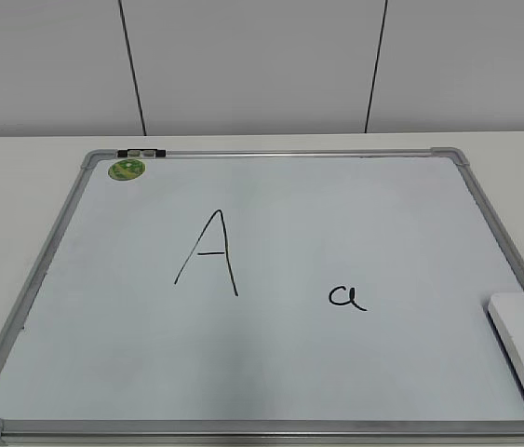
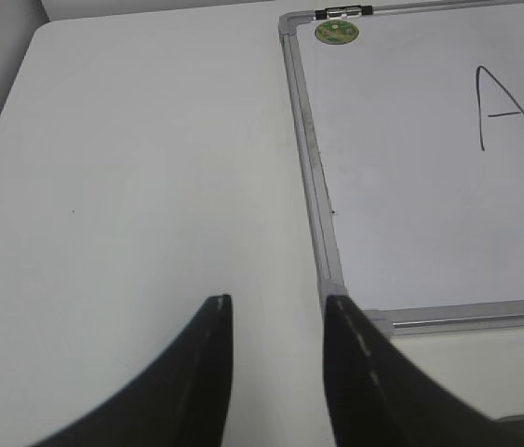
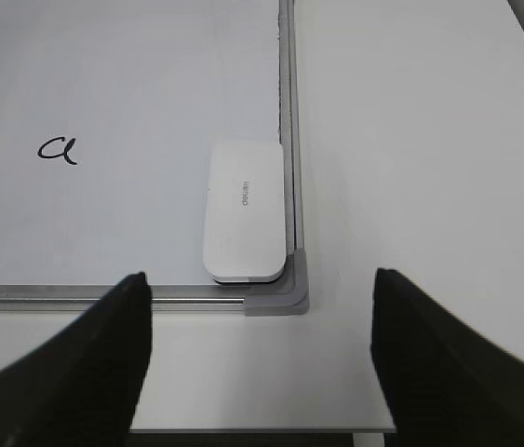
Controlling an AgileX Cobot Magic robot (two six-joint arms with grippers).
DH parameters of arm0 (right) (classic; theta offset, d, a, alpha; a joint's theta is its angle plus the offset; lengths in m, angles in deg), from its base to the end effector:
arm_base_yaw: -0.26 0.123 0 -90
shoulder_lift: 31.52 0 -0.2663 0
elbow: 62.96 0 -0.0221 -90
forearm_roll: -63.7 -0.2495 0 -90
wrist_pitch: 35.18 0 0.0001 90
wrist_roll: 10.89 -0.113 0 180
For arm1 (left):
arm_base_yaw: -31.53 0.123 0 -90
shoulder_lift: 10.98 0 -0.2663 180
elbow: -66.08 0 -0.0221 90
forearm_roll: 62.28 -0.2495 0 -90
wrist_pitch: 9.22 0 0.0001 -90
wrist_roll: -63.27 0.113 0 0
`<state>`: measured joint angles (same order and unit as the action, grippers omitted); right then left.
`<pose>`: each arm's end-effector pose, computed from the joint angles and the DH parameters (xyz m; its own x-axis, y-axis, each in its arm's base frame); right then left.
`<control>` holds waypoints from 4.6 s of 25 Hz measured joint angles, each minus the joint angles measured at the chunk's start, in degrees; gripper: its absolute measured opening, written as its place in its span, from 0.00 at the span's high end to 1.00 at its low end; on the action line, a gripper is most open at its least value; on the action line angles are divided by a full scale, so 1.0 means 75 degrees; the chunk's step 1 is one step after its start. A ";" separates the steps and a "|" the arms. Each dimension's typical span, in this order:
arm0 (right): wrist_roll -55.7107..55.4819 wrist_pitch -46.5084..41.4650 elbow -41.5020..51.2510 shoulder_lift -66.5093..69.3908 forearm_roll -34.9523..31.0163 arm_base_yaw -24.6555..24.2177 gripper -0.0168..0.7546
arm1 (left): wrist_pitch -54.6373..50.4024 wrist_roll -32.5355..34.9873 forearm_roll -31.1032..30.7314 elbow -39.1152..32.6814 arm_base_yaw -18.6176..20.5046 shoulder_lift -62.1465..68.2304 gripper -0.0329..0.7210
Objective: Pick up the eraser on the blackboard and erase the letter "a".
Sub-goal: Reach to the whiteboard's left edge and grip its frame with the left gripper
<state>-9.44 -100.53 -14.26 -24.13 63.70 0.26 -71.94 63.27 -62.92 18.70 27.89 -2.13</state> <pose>0.0270 0.0000 0.2558 -0.5214 -0.0253 -0.8529 -0.0132 0.9997 -0.0216 0.0308 -0.0008 0.2662 -0.4828 0.0358 -0.8750 0.0573 0.9983 0.0093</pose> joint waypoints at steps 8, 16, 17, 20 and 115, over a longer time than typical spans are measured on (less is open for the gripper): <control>0.0000 0.0000 0.0000 0.0000 0.0000 0.0000 0.27 | 0.0192 0.0000 -0.0213 0.0106 -0.0080 0.0677 0.63; 0.0000 0.0000 0.0000 0.0000 0.0000 0.0000 0.27 | 0.1721 -0.0047 -0.0257 0.0250 -0.0080 0.3418 0.63; 0.0000 0.0000 0.0000 0.0000 0.0000 0.0000 0.27 | 0.1916 -0.0106 -0.0206 0.0250 -0.0080 0.3799 0.64; 0.0000 0.0000 0.0000 0.0000 0.0000 0.0000 0.27 | 0.2256 -0.0193 0.0086 0.0385 -0.0080 0.4905 0.63; 0.0000 -0.0080 -0.0060 0.0272 -0.0051 0.0000 0.27 | 0.1049 0.0000 0.1023 0.7306 -0.0080 1.6294 0.92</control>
<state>-9.44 -101.13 -14.71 -22.09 63.32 0.26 -64.08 63.27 -55.25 73.50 27.29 120.08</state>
